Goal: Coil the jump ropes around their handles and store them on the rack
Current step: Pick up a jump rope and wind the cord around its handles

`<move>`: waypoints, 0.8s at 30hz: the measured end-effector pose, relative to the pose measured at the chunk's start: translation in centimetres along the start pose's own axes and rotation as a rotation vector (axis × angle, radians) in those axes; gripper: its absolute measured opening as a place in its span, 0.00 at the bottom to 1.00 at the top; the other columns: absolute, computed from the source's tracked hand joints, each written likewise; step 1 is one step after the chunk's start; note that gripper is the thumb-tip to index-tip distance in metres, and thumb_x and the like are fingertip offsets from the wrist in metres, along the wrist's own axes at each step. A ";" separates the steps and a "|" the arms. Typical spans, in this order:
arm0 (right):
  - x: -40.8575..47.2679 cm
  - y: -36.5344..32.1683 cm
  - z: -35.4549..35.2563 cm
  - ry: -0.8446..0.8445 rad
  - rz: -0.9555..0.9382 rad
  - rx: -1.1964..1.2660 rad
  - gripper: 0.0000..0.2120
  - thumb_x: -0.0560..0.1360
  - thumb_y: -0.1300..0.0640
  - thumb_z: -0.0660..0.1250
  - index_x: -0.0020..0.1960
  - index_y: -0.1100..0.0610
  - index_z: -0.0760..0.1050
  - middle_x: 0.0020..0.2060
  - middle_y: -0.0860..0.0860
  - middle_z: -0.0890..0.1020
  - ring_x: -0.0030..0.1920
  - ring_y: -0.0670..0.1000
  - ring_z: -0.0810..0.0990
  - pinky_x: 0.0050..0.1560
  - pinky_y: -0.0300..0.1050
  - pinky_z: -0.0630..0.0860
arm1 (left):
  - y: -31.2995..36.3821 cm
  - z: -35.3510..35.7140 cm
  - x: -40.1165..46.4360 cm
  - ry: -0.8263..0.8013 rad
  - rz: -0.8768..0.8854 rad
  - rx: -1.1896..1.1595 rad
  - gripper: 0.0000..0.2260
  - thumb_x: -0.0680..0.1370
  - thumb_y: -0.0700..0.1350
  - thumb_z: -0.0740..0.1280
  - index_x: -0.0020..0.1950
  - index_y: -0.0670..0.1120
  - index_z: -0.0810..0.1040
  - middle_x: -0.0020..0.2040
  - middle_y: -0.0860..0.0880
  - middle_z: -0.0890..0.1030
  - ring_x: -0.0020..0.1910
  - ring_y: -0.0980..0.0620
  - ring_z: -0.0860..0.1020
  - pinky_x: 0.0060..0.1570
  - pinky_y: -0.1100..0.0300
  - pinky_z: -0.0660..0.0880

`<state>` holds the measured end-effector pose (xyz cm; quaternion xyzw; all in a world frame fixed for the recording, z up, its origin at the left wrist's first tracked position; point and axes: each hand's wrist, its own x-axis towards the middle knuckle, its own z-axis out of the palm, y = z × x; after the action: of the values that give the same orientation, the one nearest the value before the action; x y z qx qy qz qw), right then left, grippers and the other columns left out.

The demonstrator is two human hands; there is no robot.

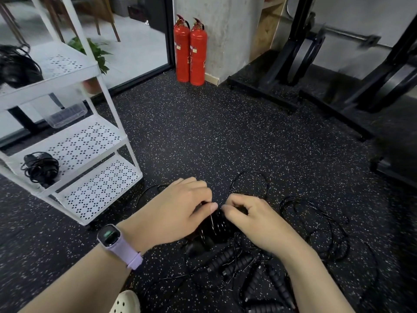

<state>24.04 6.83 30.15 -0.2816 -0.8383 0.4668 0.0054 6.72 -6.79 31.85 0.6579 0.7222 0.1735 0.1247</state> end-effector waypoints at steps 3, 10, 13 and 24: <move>-0.1 -0.2 -0.4 -0.068 -0.060 0.097 0.16 0.79 0.42 0.62 0.40 0.53 0.71 0.28 0.42 0.68 0.28 0.43 0.63 0.29 0.39 0.61 | 0.7 -0.3 0.3 -0.064 -0.052 -0.160 0.15 0.86 0.52 0.57 0.39 0.52 0.67 0.39 0.56 0.70 0.44 0.58 0.69 0.56 0.57 0.69; 0.1 -0.6 0.3 -0.158 -0.021 0.509 0.12 0.71 0.41 0.62 0.39 0.49 0.75 0.37 0.51 0.72 0.40 0.50 0.72 0.42 0.47 0.69 | 0.2 -2.0 0.1 -0.282 -0.313 -0.968 0.15 0.85 0.52 0.60 0.42 0.47 0.76 0.36 0.53 0.74 0.38 0.53 0.72 0.40 0.65 0.70; 0.4 -0.4 0.5 -0.165 0.008 0.651 0.11 0.71 0.41 0.64 0.39 0.48 0.75 0.36 0.49 0.73 0.38 0.48 0.73 0.37 0.43 0.71 | 0.3 -1.9 0.3 -0.237 -0.428 -1.174 0.11 0.82 0.48 0.64 0.42 0.47 0.80 0.38 0.50 0.77 0.40 0.50 0.73 0.46 0.60 0.70; 2.1 0.1 0.6 0.202 0.168 1.271 0.14 0.85 0.52 0.53 0.54 0.60 0.73 0.33 0.53 0.72 0.30 0.49 0.64 0.33 0.45 0.61 | -0.4 -0.2 0.7 -0.249 -0.480 -0.917 0.17 0.87 0.49 0.54 0.45 0.43 0.73 0.29 0.54 0.65 0.26 0.56 0.61 0.27 0.64 0.59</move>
<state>22.17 7.34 29.21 -0.3307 -0.3690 0.8420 0.2133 6.24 -6.12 31.87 0.3676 0.6824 0.3584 0.5204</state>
